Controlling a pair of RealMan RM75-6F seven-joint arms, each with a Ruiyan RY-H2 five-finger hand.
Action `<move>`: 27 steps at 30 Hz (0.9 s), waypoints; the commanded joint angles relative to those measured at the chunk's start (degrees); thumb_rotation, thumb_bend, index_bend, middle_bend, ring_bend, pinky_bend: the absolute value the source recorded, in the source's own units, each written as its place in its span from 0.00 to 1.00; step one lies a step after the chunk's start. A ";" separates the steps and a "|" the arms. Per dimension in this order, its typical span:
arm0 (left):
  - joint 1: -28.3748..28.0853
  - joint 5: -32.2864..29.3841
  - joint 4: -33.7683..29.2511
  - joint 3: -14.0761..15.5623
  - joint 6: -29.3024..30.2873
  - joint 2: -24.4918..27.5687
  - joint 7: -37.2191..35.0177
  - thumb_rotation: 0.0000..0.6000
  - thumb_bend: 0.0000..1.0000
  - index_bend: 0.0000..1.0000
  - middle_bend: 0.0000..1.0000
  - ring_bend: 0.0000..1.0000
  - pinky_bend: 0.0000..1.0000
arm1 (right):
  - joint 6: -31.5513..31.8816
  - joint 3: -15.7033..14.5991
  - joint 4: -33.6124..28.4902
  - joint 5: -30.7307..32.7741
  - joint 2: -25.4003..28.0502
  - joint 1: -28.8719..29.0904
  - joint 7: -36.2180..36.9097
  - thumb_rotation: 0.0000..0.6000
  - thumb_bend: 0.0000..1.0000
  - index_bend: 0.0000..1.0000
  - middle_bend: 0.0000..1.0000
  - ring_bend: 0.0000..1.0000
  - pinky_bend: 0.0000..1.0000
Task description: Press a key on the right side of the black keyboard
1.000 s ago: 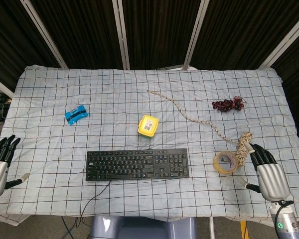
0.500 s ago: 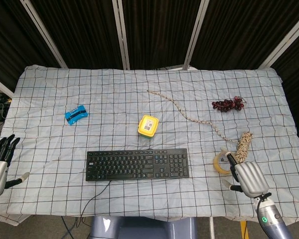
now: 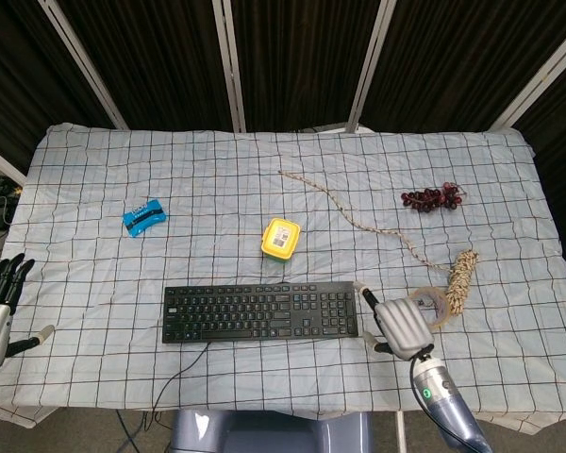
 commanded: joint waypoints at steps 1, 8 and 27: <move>0.01 0.04 -0.04 0.04 -0.01 0.02 -0.04 1.00 0.05 0.00 0.00 0.00 0.00 | -0.28 0.82 -0.57 3.54 -3.03 2.15 -3.56 1.00 0.32 0.11 0.86 0.90 0.82; -0.02 -0.13 -0.10 0.01 -0.19 0.16 -0.46 1.00 0.05 0.00 0.00 0.00 0.00 | 0.33 1.15 0.29 11.07 -7.69 4.98 -8.44 1.00 0.40 0.12 0.87 0.91 0.83; -0.12 -0.31 -0.60 0.05 -0.59 0.31 -0.48 1.00 0.05 0.00 0.00 0.00 0.00 | 3.59 0.79 1.22 23.87 -11.34 10.92 -14.36 1.00 0.59 0.13 0.91 0.94 0.85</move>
